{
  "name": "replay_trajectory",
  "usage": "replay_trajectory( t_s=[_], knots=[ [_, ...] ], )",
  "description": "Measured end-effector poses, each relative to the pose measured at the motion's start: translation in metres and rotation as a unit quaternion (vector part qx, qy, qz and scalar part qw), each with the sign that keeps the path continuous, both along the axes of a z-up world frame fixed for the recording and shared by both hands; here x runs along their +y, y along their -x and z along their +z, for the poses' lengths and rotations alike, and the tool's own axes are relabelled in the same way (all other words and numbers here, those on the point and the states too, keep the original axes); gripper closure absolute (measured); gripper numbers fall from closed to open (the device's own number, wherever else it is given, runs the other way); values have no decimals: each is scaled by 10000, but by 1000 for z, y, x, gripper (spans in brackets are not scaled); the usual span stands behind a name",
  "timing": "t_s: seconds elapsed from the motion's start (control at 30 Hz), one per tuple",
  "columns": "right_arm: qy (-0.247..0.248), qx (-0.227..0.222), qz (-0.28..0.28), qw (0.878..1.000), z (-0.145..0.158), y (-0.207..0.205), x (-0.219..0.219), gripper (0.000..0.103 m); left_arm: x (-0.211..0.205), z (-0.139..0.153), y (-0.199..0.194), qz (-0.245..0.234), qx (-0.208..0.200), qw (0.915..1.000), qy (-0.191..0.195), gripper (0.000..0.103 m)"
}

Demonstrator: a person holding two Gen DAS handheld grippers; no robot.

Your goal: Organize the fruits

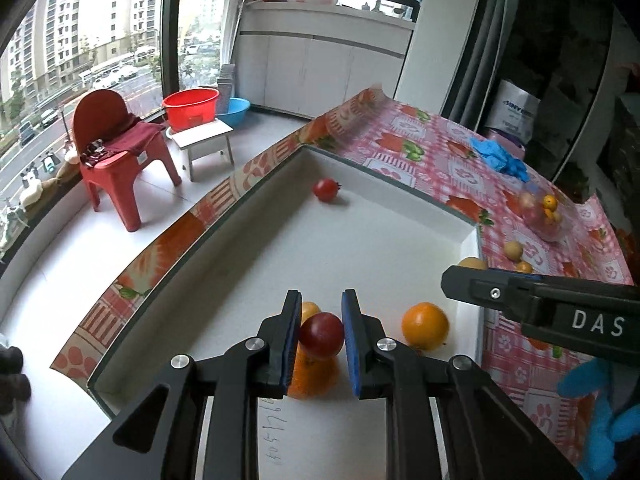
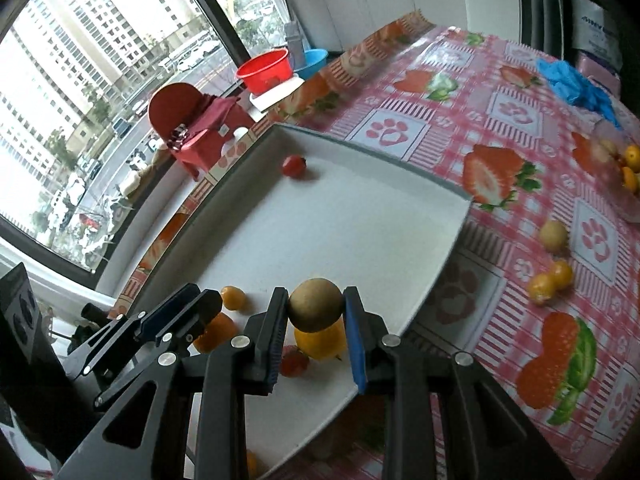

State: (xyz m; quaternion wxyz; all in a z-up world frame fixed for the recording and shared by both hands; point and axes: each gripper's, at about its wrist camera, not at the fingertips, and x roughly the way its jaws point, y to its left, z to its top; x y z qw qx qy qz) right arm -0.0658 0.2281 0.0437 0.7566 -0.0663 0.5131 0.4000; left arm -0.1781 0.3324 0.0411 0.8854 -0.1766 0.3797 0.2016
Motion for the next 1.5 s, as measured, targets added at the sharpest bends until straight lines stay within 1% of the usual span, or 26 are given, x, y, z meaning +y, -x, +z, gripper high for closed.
replay_trajectory(
  t_s=[0.03, 0.07, 0.1, 0.13, 0.17, 0.2, 0.23, 0.3, 0.37, 0.4, 0.57, 0.77, 0.9, 1.07, 1.23, 1.33, 1.43, 1.5],
  knots=[
    [9, 8, -4, 10000, -1, 0, 0, 62, 1, -1, 0, 12, 18, 10000, 2, 81],
    [12, 8, -9, 10000, -1, 0, 1, 57, 2, -3, 0, 39, 55, 10000, -1, 81],
    [4, -2, -16, 10000, 0, 0, 0, 44, 3, -4, 0, 59, 85, 9999, -7, 78],
    [-1, -26, -26, 10000, 1, 0, -1, 36, 3, -4, 0, 54, 94, 9999, -15, 69],
    [-3, -77, -40, 10000, 3, 1, -2, 34, 3, -4, 1, 59, 95, 9999, -33, 36],
    [-3, -117, -49, 9999, 5, 1, -4, 31, 1, -2, 4, 154, 27, 9998, -127, 9],
    [-4, -143, -67, 9999, 6, 0, -5, 25, 0, 2, 8, 262, -118, 9993, -247, 5],
    [-18, -167, -161, 9997, 9, -2, -11, 21, -3, 9, 13, 260, -338, 9982, -412, 5],
    [-49, -167, -279, 9995, 12, -5, -19, 19, -5, 11, 11, 181, -258, 9984, -470, 5],
    [-71, -192, -346, 9992, 14, -7, -24, 16, -7, 12, 9, 166, -215, 9983, -508, 5],
    [-94, -327, -625, 9975, 21, -15, -51, 1, -12, 18, 6, 107, -239, 9990, -375, 5],
    [-170, -291, -868, 9957, 29, -25, -85, 0, -33, 31, -2, -125, -263, 9993, -242, 5],
    [-217, -273, -1057, 9938, 32, -31, -112, 0, -53, 45, -8, -351, -334, 9986, -198, 5],
    [-133, -327, -1385, 9897, 29, -42, -148, 0, -81, 58, -18, -660, -374, 9970, -174, 5],
    [-44, -281, -1824, 9828, 22, -58, -187, 0, -104, 61, -30, -886, -286, 9955, -176, 5],
    [51, -459, -1980, 9791, 26, -70, -204, 0, -116, 61, -37, -985, -215, 9948, -169, 5],
    [116, -784, -2160, 9732, 41, -86, -217, 0, -125, 61, -46, -1091, -153, 9939, -101, 5],
    [128, -848, -2255, 9705, 46, -97, -222, 0, -129, 68, -52, -1121, -215, 9935, -20, 5]
  ],
)
